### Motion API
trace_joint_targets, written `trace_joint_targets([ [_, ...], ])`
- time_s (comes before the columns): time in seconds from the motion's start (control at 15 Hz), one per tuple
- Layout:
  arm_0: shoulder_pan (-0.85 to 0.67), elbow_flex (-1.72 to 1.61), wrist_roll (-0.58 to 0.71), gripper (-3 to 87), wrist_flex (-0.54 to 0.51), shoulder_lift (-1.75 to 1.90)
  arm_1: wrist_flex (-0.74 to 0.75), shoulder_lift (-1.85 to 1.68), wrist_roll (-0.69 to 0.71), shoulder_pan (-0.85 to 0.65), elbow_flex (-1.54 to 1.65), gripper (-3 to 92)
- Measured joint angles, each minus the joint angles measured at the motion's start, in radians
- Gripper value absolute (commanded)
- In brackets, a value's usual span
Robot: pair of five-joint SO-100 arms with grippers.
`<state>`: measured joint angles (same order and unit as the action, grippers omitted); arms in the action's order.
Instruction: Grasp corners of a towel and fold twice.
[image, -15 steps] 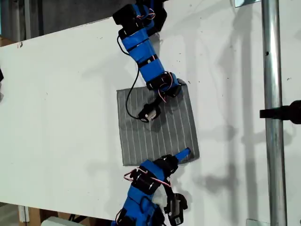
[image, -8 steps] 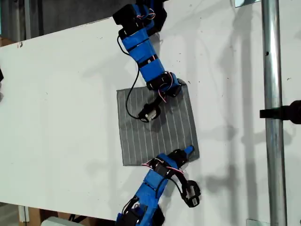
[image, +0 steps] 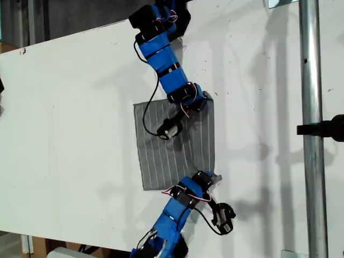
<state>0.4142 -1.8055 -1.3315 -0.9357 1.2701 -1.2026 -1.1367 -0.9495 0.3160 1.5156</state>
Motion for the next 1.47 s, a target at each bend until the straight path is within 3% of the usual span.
trace_joint_targets([
  [0.27, 0.018, -0.043, 0.166, -3.1, -0.028, 0.287, -0.124, -0.072, 0.000, 0.041, -0.097, -0.2],
  [0.47, 0.031, -0.198, 0.206, -3.1, -0.003, 0.574, -0.118, -0.216, -0.008, 0.087, -0.109, -0.2],
  [0.67, -0.173, -0.321, 0.265, -3.1, -0.058, 0.721, -0.127, -0.245, 0.015, -0.071, -0.031, -0.2],
  [0.87, -0.500, -0.325, 0.368, -3.1, -0.135, 0.704, -0.081, -0.242, 0.156, -0.301, -0.015, -0.2],
  [1.07, -0.729, -0.304, 0.482, -3.1, -0.198, 0.706, -0.011, -0.213, 0.339, -0.552, -0.026, -0.2],
  [1.27, -0.813, -0.230, 0.537, -3.0, -0.276, 0.744, 0.000, -0.202, 0.468, -0.698, -0.146, -0.2],
  [1.47, -0.775, -0.241, 0.449, -2.9, -0.295, 0.779, 0.008, -0.173, 0.474, -0.657, -0.141, -0.2],
])
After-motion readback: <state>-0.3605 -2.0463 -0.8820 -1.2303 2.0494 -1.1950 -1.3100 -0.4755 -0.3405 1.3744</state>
